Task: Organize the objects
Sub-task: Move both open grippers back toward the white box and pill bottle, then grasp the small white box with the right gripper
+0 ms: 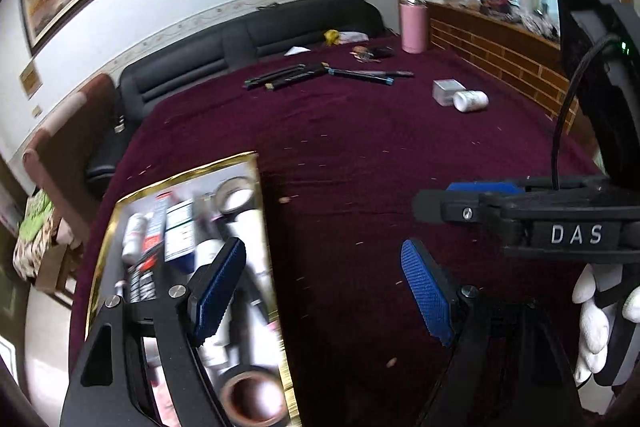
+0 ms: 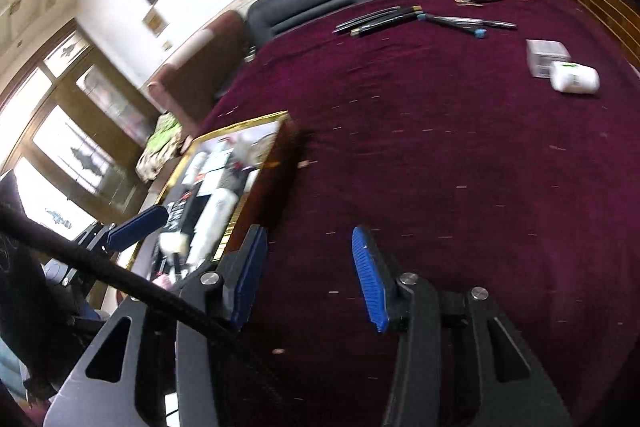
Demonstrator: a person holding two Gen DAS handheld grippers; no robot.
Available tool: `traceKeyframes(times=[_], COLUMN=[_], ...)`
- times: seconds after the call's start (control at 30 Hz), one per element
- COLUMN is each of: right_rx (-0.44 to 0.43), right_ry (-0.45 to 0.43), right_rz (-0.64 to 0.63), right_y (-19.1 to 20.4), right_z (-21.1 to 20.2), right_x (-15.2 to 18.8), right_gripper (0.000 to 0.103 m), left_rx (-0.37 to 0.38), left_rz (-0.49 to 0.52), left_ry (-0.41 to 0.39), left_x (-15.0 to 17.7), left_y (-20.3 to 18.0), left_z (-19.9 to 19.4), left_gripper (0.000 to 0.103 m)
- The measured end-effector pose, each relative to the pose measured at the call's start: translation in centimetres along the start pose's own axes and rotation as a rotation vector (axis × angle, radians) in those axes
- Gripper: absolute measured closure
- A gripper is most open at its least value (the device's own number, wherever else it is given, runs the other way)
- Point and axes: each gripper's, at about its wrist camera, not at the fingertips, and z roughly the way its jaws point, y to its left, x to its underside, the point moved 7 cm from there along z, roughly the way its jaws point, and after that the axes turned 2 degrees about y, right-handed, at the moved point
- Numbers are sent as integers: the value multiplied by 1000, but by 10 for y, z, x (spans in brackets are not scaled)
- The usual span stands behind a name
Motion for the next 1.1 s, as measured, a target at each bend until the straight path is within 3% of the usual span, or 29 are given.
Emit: traceKeyframes(times=[0.33, 0.6, 0.83, 1.03, 1.1], right_rx=[71, 102, 255, 239, 241], right_ry=[-44, -64, -120, -110, -104], right_rz=[116, 184, 223, 327, 358], right_y=[-64, -106, -168, -217, -229], right_z=[-25, -43, -77, -59, -45], right_x=[-3, -7, -46, -87, -106], right_gripper=[55, 55, 54, 54, 54], left_rx=[31, 78, 65, 123, 123], left_rz=[73, 42, -2, -84, -64], left_ry=[85, 198, 234, 223, 206], left_x=[-19, -16, -15, -10, -9], left_y=[-59, -77, -71, -61, -62], left_z=[45, 89, 121, 130, 131], left_gripper=[28, 28, 28, 9, 3])
